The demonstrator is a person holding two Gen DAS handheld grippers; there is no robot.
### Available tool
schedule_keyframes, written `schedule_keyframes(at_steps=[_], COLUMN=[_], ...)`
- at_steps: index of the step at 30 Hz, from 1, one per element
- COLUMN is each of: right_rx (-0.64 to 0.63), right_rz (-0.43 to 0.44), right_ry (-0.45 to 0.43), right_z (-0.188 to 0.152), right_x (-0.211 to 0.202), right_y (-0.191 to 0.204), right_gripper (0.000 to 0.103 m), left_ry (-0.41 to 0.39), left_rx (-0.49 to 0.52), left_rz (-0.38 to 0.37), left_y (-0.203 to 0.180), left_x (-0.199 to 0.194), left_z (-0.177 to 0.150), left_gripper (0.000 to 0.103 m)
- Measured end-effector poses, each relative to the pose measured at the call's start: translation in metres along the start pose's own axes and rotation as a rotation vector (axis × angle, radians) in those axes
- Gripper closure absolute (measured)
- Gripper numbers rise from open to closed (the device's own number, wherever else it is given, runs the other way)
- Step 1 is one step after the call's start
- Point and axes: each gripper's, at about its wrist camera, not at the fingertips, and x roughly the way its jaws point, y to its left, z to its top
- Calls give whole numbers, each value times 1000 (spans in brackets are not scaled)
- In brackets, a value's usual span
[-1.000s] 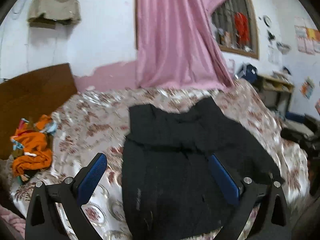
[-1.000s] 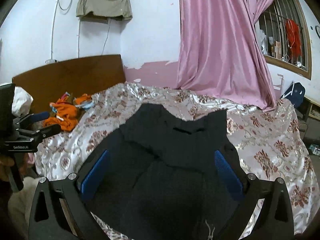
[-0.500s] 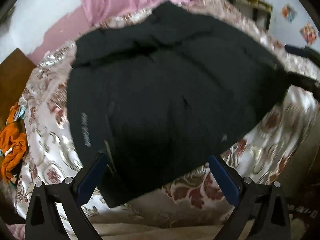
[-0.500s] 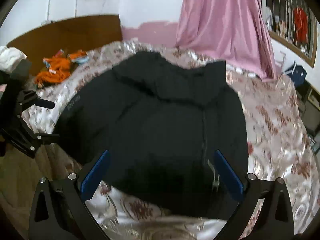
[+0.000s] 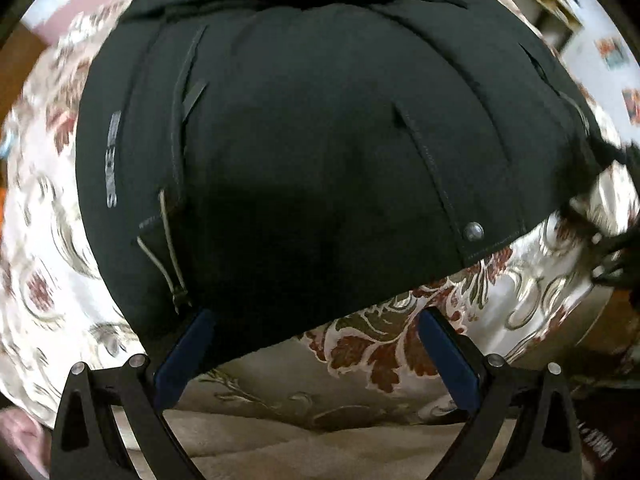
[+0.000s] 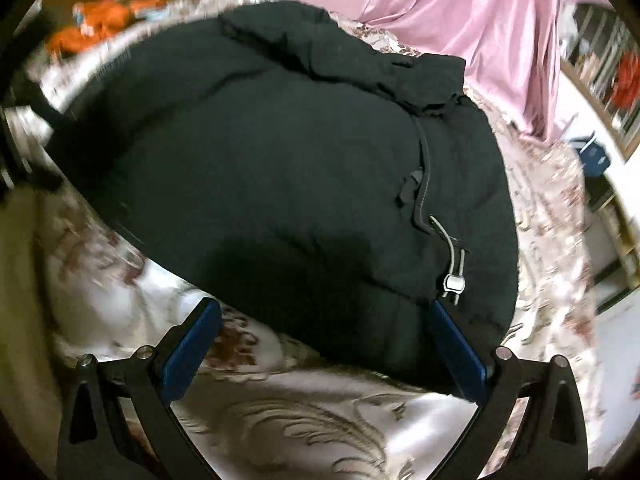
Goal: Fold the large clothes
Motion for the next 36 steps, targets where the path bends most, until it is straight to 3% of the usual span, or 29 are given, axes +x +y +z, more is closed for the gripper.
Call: schedule_keyframes(at_steps=[3,6,11,17,22,25,29,36], right_rx=[-74,-96,-48,-77,-14,39,112,173], right_rz=[-70,-115,-117,-126,39,197,336,414], right_ry=[-11,-30,-54,-79,-50,45,141,158], right_z=[-1,0,10,34,67,96,131,183], right_x=[6,10,13,13,4,6,13,14], right_y=[13,19,14,8,-16,-37,-57,-66], right_gripper=[2,2,2,2,2,2,2,2], left_ry=[17,-13,-28,-55,-108,-123,-174,-250], left_rx=[-81,-109,-63,15,70,90,102,59], left_rz=[-43,-69,-60,-14,-22,-16,24,144], left_y=[13,21,16,-10,-25,-38,-46,-37], left_x=[1,-4,-10,-18,-30,-36,-49,-63], left_z=[-3,-5,-12,-14,-16,-6,-3,3], left_gripper=[1,1,1,1,1,1,1,1])
